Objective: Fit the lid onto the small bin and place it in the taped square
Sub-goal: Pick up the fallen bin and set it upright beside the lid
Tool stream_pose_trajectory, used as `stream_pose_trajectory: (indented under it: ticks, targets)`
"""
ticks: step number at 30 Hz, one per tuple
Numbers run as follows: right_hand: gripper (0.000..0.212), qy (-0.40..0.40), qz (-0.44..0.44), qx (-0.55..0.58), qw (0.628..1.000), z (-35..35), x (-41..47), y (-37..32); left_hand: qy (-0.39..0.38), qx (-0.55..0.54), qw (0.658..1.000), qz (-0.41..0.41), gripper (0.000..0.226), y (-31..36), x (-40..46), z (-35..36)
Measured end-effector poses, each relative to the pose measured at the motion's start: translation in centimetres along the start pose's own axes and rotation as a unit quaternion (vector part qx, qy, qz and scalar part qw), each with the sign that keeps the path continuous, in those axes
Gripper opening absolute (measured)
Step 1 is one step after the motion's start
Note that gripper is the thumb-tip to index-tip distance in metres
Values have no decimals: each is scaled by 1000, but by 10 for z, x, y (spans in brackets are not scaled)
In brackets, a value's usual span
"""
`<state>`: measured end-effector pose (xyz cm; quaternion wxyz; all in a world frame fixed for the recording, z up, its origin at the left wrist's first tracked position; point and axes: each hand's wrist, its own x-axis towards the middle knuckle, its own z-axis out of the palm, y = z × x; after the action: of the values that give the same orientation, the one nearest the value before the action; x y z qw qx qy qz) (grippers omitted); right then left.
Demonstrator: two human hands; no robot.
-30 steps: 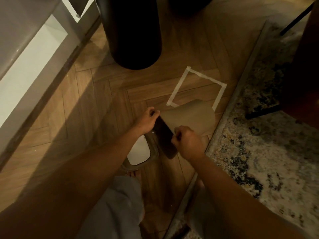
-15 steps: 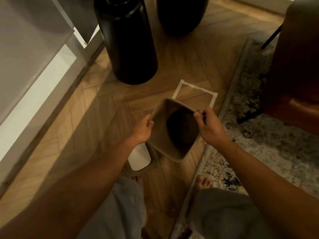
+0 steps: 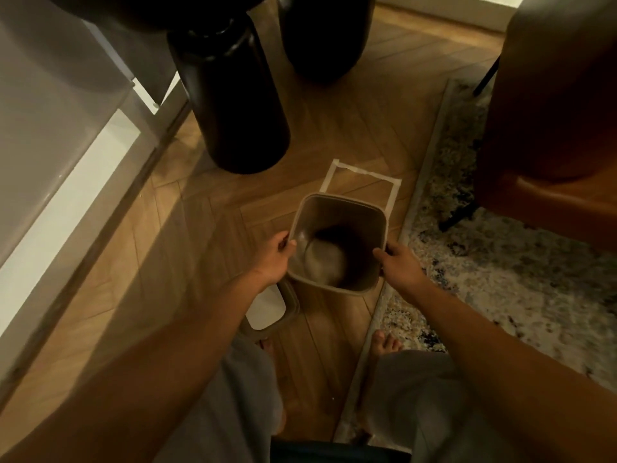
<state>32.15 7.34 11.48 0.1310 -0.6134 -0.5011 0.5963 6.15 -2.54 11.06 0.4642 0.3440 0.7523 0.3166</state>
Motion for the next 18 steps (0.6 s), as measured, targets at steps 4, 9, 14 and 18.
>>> stream_pose_trajectory:
  ticks: [4, 9, 14, 18]
  targets:
    - [34, -3, 21, -16, 1000, -2, -6, 12, -9, 27, 999, -37, 43, -5, 3, 9]
    - [58, -15, -14, -46, 999, 0, -22, 20, -90, 73, 993, 3, 60, -11, -4, 20]
    - [75, -50, -10, -99, 994, 1, -30, 28, -149, 140, 978, 41, 86, -23, -13, 25]
    - [81, -72, 0, -102, 992, 3, -32, 27, -147, 156, 976, 46, 92, -27, -13, 24]
